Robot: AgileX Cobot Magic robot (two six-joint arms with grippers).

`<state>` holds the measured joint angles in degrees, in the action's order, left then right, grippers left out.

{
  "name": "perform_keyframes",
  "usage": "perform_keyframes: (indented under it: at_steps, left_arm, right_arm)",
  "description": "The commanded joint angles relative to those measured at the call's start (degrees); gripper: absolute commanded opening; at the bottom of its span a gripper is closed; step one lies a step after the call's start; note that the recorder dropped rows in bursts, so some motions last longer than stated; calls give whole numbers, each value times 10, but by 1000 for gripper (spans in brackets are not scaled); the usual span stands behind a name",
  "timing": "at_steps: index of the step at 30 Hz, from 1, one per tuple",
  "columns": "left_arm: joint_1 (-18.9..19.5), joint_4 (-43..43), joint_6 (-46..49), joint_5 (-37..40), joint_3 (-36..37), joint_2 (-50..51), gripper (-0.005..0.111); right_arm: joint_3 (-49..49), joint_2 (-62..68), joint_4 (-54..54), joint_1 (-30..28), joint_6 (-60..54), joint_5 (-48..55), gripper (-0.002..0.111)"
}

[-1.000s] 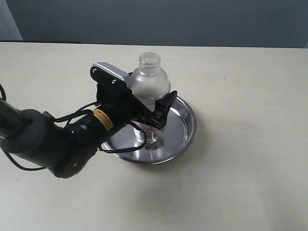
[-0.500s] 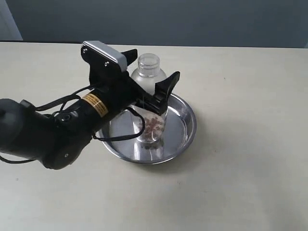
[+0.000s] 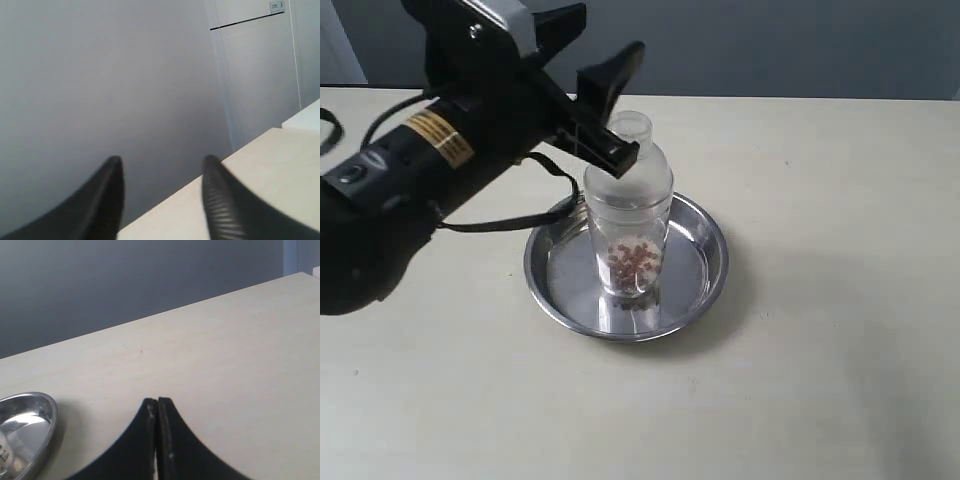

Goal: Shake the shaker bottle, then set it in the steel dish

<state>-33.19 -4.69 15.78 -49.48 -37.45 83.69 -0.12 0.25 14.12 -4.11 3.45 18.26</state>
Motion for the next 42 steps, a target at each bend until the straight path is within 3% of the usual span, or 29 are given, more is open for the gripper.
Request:
perform_keyframes:
  at_steps: [1,3,9,13,16,20,24,27,33,37,40,42]
  left_arm:
    - [2,-31,15,110,3,-73,12]
    - [2,-59,34,140,3,-102,0]
    - [2,-159,125,208,3,-167,0]
    - [2,-165,147,239,3,-203,0]
    - [7,-218,180,264,3,-233,0]
    - [12,-337,193,259,3,-265,0]
    - [12,-365,203,236,3,-281,0]
    - [13,-420,264,224,3,-293,0]
    - [16,-657,517,224,7,-361,0]
    - [18,-706,555,212,30,-410,0]
    - [54,-694,534,262,57,-436,0]
    - [101,-691,499,307,82,-447,0]
  right_arm:
    - [1,-3,-2,1,-2,-6,-1]
    - [1,-3,-2,1,-2,-6,-1]
    - [1,-3,-2,1,-2,-6,-1]
    - [1,-3,-2,1,-2,-6,-1]
    - [1,-3,-2,1,-2,-6,-1]
    - [1,-3,-2,1,-2,-6,-1]
    - [1,-3,-2,1,-2,-6,-1]
    - [1,-3,-2,1,-2,-6,-1]
    - [1,-3,-2,1,-2,-6,-1]
    - [1,-3,-2,1,-2,-6,-1]
    - [1,-3,-2,1,-2,-6,-1]
    - [1,-3,-2,1,-2,-6,-1]
